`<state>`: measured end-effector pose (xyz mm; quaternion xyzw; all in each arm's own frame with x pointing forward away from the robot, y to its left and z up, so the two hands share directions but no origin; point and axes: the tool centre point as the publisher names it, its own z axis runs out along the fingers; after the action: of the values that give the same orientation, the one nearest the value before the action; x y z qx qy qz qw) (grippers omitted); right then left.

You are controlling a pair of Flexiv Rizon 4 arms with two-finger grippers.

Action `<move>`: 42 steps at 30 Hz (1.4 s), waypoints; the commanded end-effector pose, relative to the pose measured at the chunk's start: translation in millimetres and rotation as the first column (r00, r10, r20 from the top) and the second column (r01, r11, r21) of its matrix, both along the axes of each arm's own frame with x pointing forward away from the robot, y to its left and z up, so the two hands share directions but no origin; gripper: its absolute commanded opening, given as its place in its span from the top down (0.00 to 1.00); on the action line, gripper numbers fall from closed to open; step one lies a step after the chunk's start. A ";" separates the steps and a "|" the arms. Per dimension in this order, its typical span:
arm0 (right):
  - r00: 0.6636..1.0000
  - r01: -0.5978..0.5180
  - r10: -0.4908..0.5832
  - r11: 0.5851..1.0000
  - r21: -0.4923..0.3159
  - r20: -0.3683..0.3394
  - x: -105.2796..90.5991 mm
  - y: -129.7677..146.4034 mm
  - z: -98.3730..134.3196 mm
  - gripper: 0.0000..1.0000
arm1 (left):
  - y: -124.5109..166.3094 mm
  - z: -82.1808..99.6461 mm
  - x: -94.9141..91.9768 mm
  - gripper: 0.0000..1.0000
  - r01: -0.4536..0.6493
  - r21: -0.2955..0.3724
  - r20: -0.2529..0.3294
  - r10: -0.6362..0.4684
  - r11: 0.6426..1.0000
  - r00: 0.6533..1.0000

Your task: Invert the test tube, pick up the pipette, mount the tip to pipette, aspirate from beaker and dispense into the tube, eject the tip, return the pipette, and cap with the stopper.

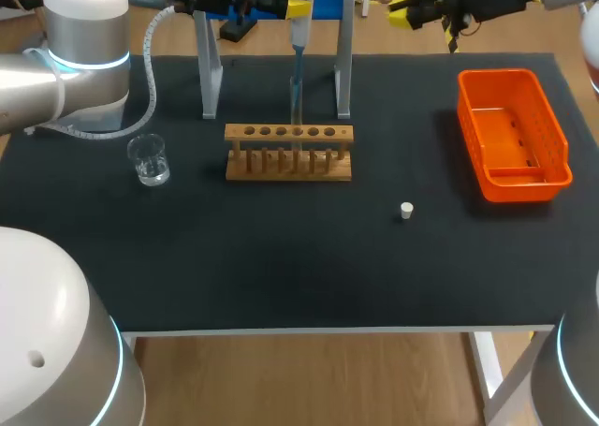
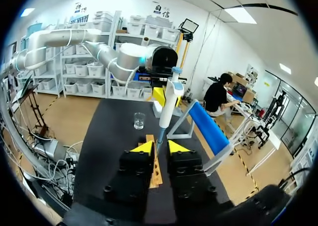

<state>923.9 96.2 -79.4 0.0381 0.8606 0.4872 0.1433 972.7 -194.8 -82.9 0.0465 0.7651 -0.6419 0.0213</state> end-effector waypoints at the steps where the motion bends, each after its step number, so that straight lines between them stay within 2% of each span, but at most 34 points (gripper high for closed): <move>1: 1.000 -0.009 0.009 1.000 -0.013 -0.004 3.5 10.9 16.8 1.00 | 0.4 0.8 0.8 1.00 0.002 0.003 -0.001 -0.002 1.000 1.000; 9: 0.999 -0.040 0.040 0.999 -0.020 0.031 15.9 34.2 45.9 1.00 | 0.4 0.8 0.8 1.00 0.002 0.003 -0.001 -0.002 1.000 1.000; 17: 0.997 -0.074 0.074 0.997 -0.002 0.027 26.9 61.5 64.2 1.00 | 0.4 0.8 0.8 1.00 0.002 0.003 -0.001 -0.002 1.000 1.000; 23: 0.997 -0.078 0.078 0.997 0.019 -0.018 38.7 80.9 70.2 1.00 | 0.4 0.8 0.8 1.00 0.002 0.003 -0.001 -0.002 1.000 1.000; 31: 0.995 -0.089 0.091 0.995 0.033 -0.034 51.9 100.5 70.3 1.00 | 0.4 0.8 0.8 1.00 0.002 0.003 -0.001 -0.002 1.000 1.000; 42: 0.995 -0.096 0.097 0.994 0.048 -0.031 54.2 109.2 75.5 1.00 | 0.4 0.8 0.8 1.00 0.002 0.003 -0.001 -0.002 1.000 1.000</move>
<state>977.9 205.6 -5.9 0.0085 0.8511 0.5141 0.1059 972.7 -194.8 -82.9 0.0465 0.7651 -0.6419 0.0213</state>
